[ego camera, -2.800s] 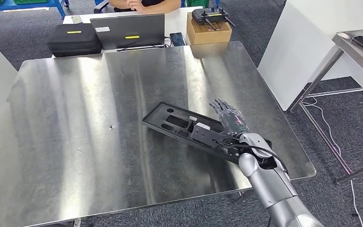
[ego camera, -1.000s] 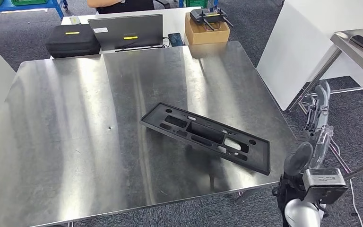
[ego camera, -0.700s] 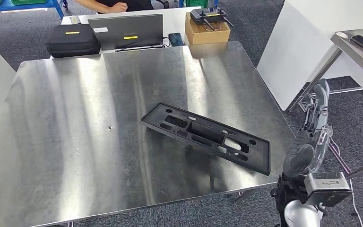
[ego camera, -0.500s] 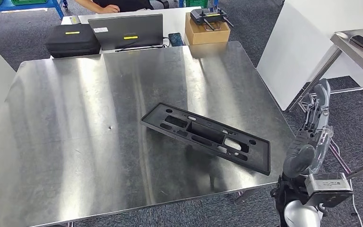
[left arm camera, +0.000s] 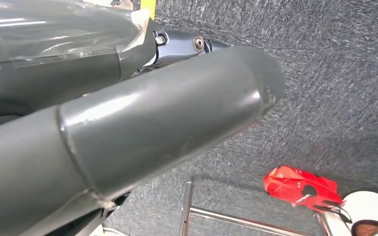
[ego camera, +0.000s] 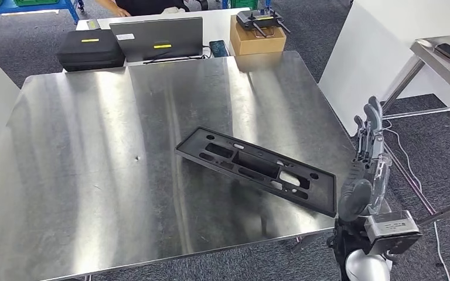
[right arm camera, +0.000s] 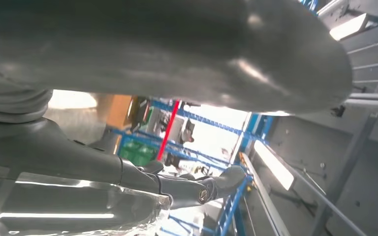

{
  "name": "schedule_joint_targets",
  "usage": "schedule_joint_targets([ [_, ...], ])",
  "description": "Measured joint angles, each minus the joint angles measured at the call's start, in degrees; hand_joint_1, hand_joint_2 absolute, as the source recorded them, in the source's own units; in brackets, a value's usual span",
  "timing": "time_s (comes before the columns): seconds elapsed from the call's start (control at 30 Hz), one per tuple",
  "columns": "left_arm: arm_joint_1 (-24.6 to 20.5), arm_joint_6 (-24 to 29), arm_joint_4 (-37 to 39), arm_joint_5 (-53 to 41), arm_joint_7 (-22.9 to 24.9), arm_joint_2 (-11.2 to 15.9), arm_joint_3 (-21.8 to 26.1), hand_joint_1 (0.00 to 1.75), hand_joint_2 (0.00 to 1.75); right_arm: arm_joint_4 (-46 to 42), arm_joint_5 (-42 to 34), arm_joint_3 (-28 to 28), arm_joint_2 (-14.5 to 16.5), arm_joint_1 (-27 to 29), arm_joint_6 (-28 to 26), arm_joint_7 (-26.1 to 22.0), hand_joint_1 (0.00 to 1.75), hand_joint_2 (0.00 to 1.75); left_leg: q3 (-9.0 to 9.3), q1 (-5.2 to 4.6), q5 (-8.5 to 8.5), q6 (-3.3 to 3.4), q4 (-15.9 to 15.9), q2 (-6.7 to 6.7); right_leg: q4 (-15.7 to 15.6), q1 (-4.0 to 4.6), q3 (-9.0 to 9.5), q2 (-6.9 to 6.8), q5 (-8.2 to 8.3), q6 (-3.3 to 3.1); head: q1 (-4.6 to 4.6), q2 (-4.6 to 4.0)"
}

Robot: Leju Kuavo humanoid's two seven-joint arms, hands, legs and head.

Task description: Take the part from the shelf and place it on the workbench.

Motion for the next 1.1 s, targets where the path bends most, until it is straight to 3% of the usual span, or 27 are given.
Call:
schedule_joint_targets([
  [0.1,0.22,-1.22,-0.42,0.08,1.01,-0.56,1.91,0.0,0.0,0.14,-2.06,0.21,0.38,-0.27,1.46,0.58,0.0,0.0,0.36,0.58,0.85,0.81,-0.78,0.28,2.03,0.18,-0.93,0.01,-1.33,0.26,0.12,0.0],
  [0.2,0.44,-2.81,-0.49,0.49,1.24,-0.93,3.87,0.0,0.0,0.66,-3.17,0.25,0.61,-0.57,2.42,0.92,0.0,0.0,0.38,0.87,1.11,1.11,-1.03,0.59,12.53,-0.24,-5.29,-0.05,-6.21,0.08,0.49,0.0],
  [0.27,0.62,-3.6,-0.49,0.07,1.4,-1.14,4.92,0.0,0.0,1.08,-3.45,0.25,0.67,-0.52,2.74,0.99,0.0,0.0,0.32,0.91,1.1,1.06,-0.98,0.68,17.27,-0.72,-7.04,-0.09,-7.56,0.67,0.51,0.0],
  [0.3,0.69,-3.98,-0.49,-0.19,1.49,-1.19,5.31,0.0,0.0,1.24,-3.59,0.25,0.68,-0.47,2.84,0.99,0.0,0.0,0.32,0.98,1.08,0.99,-0.94,0.69,16.42,-0.97,-6.38,-0.15,-6.92,1.23,0.52,0.0],
  [0.37,0.76,-4.96,-0.49,-0.53,1.6,-1.3,6.09,0.0,0.0,1.44,-3.82,0.25,0.7,-0.39,2.95,1.0,0.0,0.0,0.33,1.15,0.94,0.59,-0.72,0.64,8.84,-1.49,-2.29,-0.51,-4.08,2.35,0.56,0.0],
  [0.43,0.78,-5.31,-0.48,-1.35,1.54,-1.39,6.76,0.0,0.0,1.58,-4.01,0.24,0.79,-0.17,3.01,0.95,0.0,0.0,0.17,1.15,0.86,-0.2,-0.45,0.54,2.15,-1.35,1.41,-0.71,-2.28,2.51,0.62,0.0],
  [0.5,0.79,-5.31,-0.48,-1.87,1.22,-1.51,7.35,0.0,0.0,1.66,-4.31,0.21,0.92,0.26,3.2,0.81,0.0,0.0,-0.03,1.1,1.05,-1.02,-0.4,0.45,0.73,-0.78,2.07,-0.57,-2.09,1.99,0.63,0.0],
  [0.57,0.81,-5.64,-0.48,-2.03,0.96,-1.65,8.1,0.0,0.0,1.68,-4.54,0.18,1.12,0.68,3.68,0.55,0.0,0.0,-0.22,1.24,0.83,-1.74,-0.22,0.41,0.28,-1.14,1.82,-0.57,-1.76,1.25,0.63,0.0],
  [0.63,0.84,-5.54,-0.49,-2.83,0.95,-1.74,8.65,0.0,0.0,1.68,-4.63,0.15,1.42,1.05,4.12,0.26,0.0,0.0,-1.45,1.44,-1.96,-2.28,2.77,0.37,-0.18,-1.65,1.65,-0.67,-1.22,-0.03,0.57,0.0],
  [0.7,0.93,-5.11,-0.49,-3.41,0.99,-1.84,9.3,0.0,0.0,1.69,-4.78,0.11,1.68,1.54,4.54,0.12,0.0,0.0,-4.2,1.6,-6.7,-2.65,9.96,0.37,-0.22,-1.45,1.14,-0.8,-0.79,-1.01,0.52,0.0],
  [0.73,1.0,-4.88,-0.49,-3.58,1.04,-1.87,9.69,0.0,0.0,1.72,-4.84,0.09,1.74,1.84,4.76,0.1,0.0,0.0,-5.44,1.66,-8.37,-2.82,13.46,0.37,-0.2,-1.31,0.86,-0.84,-0.6,-1.18,0.53,0.0],
  [0.77,1.08,-4.74,-0.5,-3.84,1.11,-1.9,10.07,0.0,0.0,1.75,-4.88,0.07,1.77,2.13,4.95,0.08,0.0,0.0,-5.98,1.74,-8.95,-2.96,15.48,0.38,-0.17,-1.22,0.58,-0.87,-0.39,-1.24,0.53,0.0],
  [0.8,1.16,-4.62,-0.53,-4.17,1.19,-1.93,10.37,0.0,0.0,1.79,-4.9,0.07,1.78,2.39,5.06,0.05,0.0,0.0,-5.43,1.85,-8.32,-3.06,15.31,0.39,-0.11,-1.21,0.33,-0.87,-0.18,-1.2,0.53,0.0],
  [0.83,1.2,-4.53,-0.58,-4.52,1.24,-1.96,10.62,0.0,0.0,1.81,-4.9,0.05,1.8,2.63,5.13,0.03,0.0,0.0,-3.75,2.01,-6.74,-3.16,12.84,0.39,0.01,-1.27,0.11,-0.84,0.0,-1.08,0.52,0.0],
  [0.93,1.22,-4.54,-0.89,-5.17,1.28,-2.13,11.34,0.0,0.0,1.79,-4.95,-0.02,2.01,3.11,5.41,-0.07,0.0,0.0,2.88,2.33,-2.61,-3.25,1.78,0.04,0.67,-1.17,-0.61,-0.73,0.51,-0.44,0.51,0.0],
  [1.0,1.24,-4.56,-1.01,-5.64,1.46,-2.28,11.89,0.0,0.0,1.76,-4.97,-0.08,2.16,3.31,5.75,-0.14,0.0,0.0,3.56,2.02,-2.29,-2.79,-0.18,-0.31,0.81,-0.85,-0.97,-0.63,1.07,0.4,0.59,0.0],
  [1.07,1.27,-4.58,-1.08,-6.04,1.65,-2.44,12.31,0.0,0.0,1.75,-4.98,-0.17,2.27,3.58,5.97,-0.18,0.0,0.0,2.83,1.78,-1.62,-1.81,-0.26,-0.21,0.83,-0.75,-1.33,-0.56,1.44,1.34,0.64,0.0],
  [1.1,1.27,-4.58,-1.16,-6.14,1.69,-2.54,12.41,0.0,0.0,1.75,-4.98,-0.23,2.29,3.73,5.97,-0.17,0.0,0.0,2.45,1.69,-1.14,-1.15,-0.35,-0.08,1.52,-0.84,-1.91,-0.55,0.71,1.52,0.68,0.0],
])
